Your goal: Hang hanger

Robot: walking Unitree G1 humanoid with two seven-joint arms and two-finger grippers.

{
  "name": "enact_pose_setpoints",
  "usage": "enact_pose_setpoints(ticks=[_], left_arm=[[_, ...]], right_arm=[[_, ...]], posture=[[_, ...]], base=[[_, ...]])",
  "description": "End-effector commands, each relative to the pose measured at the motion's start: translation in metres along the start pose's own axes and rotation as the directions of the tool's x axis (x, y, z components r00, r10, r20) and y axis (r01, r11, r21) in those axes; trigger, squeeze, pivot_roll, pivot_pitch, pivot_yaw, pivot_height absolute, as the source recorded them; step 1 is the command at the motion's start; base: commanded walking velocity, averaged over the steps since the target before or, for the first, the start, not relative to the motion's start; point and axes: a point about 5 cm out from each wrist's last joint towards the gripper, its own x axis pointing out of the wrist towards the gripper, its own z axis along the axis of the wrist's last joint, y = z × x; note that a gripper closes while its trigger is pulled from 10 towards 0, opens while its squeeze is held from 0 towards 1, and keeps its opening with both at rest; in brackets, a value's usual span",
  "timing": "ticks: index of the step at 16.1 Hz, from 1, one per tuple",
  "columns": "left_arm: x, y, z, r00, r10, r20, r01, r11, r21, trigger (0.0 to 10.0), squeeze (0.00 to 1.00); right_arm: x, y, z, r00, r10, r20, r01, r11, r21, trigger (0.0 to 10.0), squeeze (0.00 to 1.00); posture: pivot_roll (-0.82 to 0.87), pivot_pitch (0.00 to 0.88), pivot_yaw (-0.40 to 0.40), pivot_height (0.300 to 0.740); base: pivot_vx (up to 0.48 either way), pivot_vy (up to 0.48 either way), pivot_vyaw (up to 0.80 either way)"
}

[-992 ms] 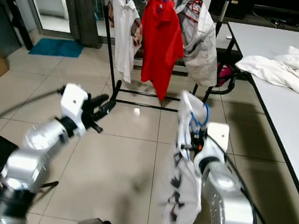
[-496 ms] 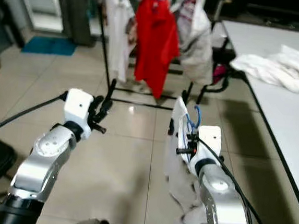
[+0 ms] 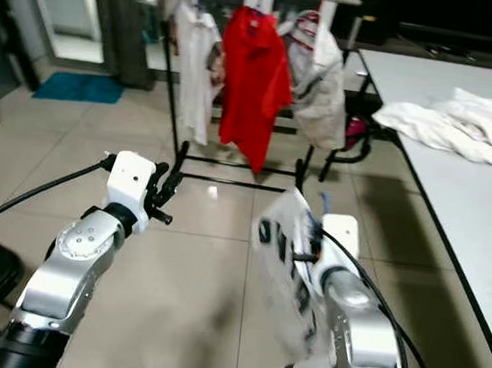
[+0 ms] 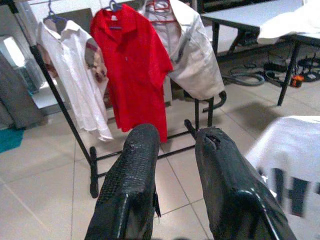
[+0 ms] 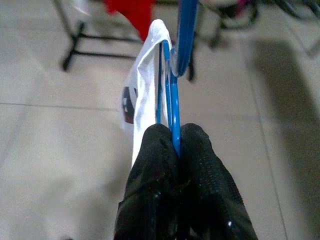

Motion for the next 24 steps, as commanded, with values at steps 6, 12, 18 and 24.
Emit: enact_pose_setpoints(ticks=[6,12,18,24], left_arm=[[-0.005,0.004,-0.008,1.000,0.000,-0.024,-0.001,1.000,-0.023,10.0,0.00],[-0.005,-0.001,-0.014,0.999,-0.034,-0.043,0.033,0.999,-0.028,10.0,0.00],[-0.005,0.000,-0.010,0.999,-0.039,-0.015,0.038,0.999,-0.027,10.0,0.00],[-0.006,0.005,-0.005,1.000,-0.025,0.012,0.025,0.999,-0.029,10.0,0.00]], right_arm=[[-0.001,-0.007,0.016,0.991,0.028,0.132,-0.039,0.996,0.078,10.0,0.00],[-0.004,-0.001,0.033,0.970,0.052,0.237,-0.073,0.994,0.080,10.0,0.00],[-0.006,0.003,0.041,0.956,0.024,0.293,-0.051,0.995,0.082,10.0,0.00],[-0.005,0.013,0.048,0.936,0.053,0.347,-0.054,0.999,-0.006,10.0,0.00]], posture=[[0.04,0.018,0.020,0.740],[0.04,0.017,0.035,0.740],[0.05,0.007,0.035,0.740],[0.07,0.000,0.024,0.740]], base=[[0.292,0.000,0.00],[0.328,0.000,0.20],[0.328,0.000,0.13],[0.329,0.000,0.00]])
